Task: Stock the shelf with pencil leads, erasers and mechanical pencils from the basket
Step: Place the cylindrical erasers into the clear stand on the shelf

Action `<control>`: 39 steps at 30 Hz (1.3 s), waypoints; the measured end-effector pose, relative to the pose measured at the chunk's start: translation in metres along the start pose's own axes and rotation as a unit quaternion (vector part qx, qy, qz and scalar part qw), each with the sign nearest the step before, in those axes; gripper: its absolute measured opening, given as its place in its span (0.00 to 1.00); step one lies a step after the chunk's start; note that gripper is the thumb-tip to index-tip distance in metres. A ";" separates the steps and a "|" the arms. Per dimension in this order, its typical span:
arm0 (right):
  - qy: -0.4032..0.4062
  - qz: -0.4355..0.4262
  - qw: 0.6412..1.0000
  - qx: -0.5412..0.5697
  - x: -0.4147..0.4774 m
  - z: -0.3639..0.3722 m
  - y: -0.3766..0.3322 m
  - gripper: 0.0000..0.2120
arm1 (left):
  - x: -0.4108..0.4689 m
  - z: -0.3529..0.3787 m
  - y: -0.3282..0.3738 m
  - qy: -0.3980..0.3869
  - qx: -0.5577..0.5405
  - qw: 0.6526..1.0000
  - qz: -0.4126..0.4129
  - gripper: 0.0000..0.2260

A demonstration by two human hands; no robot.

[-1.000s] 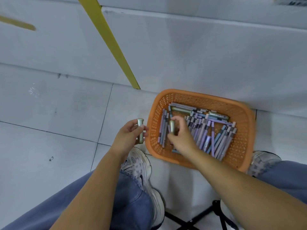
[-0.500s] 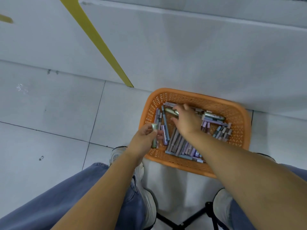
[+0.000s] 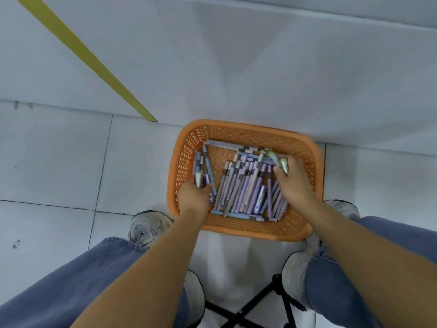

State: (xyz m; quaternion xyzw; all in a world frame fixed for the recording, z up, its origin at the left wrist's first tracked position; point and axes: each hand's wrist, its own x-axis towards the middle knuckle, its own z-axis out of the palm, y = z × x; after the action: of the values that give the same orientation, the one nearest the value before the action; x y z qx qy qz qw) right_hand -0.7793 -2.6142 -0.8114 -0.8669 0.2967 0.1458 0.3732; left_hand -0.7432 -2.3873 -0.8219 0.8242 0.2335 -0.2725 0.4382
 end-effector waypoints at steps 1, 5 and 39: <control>0.012 -0.003 1.000 -0.017 0.005 -0.002 0.002 0.14 | 0.000 0.002 0.001 0.003 0.008 1.000 0.005 0.01; 0.012 -0.021 0.998 -0.065 0.023 -0.002 0.005 0.14 | 0.003 0.006 0.000 -0.021 0.043 0.999 0.015 0.05; -0.174 -0.292 0.920 0.193 -0.148 -0.187 -0.209 0.05 | -0.182 -0.139 0.212 -0.300 -0.212 0.899 0.240 0.12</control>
State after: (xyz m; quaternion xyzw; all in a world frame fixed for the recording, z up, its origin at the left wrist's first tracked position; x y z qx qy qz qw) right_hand -0.7591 -2.5774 -0.4969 -0.7868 -0.0170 0.1188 0.6054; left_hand -0.7124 -2.4031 -0.5119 0.6221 -0.0619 -0.3377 0.7036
